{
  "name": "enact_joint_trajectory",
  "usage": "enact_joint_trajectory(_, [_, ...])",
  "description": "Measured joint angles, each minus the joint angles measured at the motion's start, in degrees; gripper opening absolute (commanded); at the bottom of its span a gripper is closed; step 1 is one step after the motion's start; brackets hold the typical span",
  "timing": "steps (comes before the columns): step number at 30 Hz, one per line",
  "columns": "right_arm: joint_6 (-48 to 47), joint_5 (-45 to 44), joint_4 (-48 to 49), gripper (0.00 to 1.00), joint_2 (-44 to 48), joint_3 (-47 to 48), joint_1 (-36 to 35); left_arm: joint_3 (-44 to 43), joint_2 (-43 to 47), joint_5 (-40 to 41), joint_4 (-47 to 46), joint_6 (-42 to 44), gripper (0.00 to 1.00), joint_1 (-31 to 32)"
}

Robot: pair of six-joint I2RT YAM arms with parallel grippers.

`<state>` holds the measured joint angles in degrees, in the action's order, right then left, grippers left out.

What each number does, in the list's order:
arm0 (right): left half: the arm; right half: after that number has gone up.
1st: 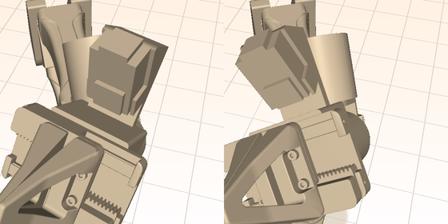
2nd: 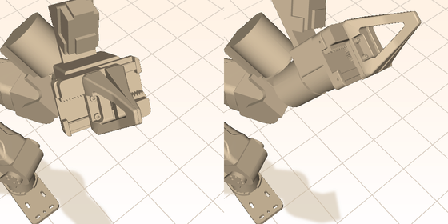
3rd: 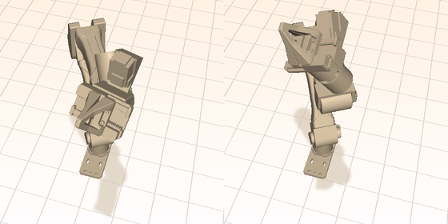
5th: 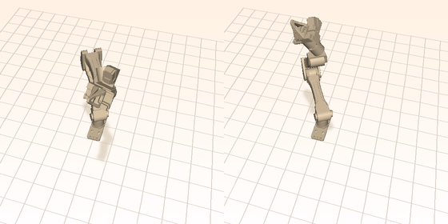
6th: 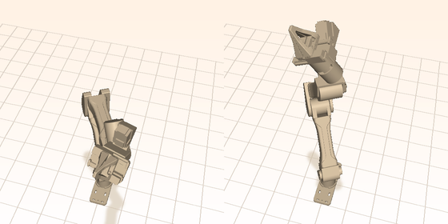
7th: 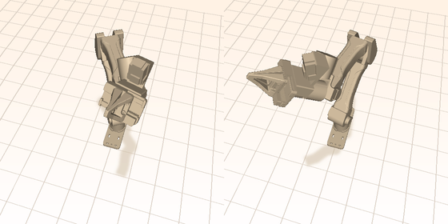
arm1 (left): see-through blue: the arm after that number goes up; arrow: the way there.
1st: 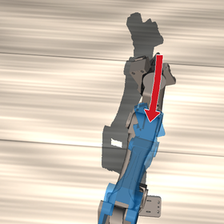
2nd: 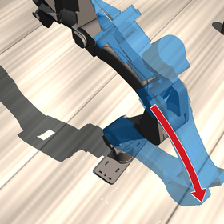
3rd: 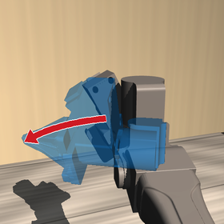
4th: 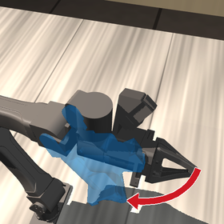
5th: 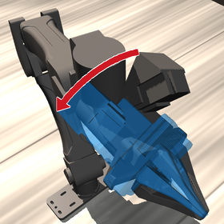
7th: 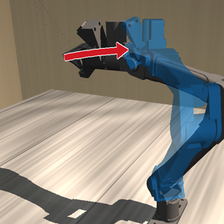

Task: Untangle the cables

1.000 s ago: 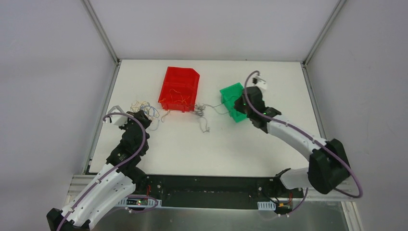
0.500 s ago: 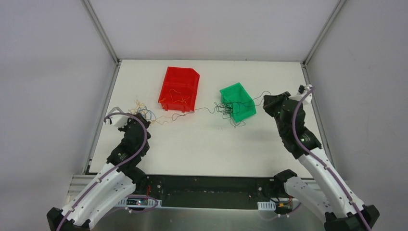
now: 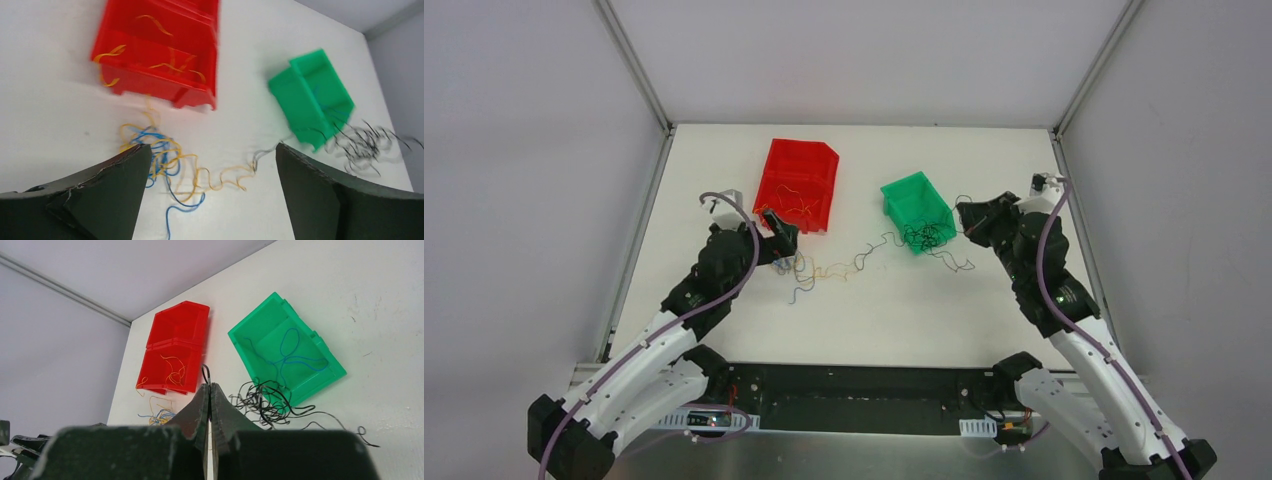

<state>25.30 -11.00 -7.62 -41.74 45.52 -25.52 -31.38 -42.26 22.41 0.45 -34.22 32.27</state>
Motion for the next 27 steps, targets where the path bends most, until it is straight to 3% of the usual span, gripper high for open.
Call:
enact_joint_trajectory(5, [-0.74,1.92,-0.85,0.00,-0.13,0.68,0.00,0.02,-2.51,-18.14,-9.31,6.73,0.90,0.00])
enact_joint_trajectory(9, [-1.07,3.13,-3.41,0.00,-0.66,3.26,0.00,0.96,-9.90,-28.92,-20.72,11.32,0.88,0.81])
enact_joint_trajectory(16, [-1.36,5.99,-6.91,0.00,-0.35,7.04,0.00,1.01,-24.87,-34.40,-30.21,26.16,0.84,11.61])
enact_joint_trajectory(21, [-1.38,9.09,-9.42,0.00,0.37,8.87,0.00,-1.42,-33.14,-37.18,-32.30,36.06,0.84,13.16])
enact_joint_trajectory(27, [-1.33,13.20,-11.23,0.00,0.85,10.60,0.00,-2.25,-36.35,-38.40,-35.65,44.70,0.84,14.01])
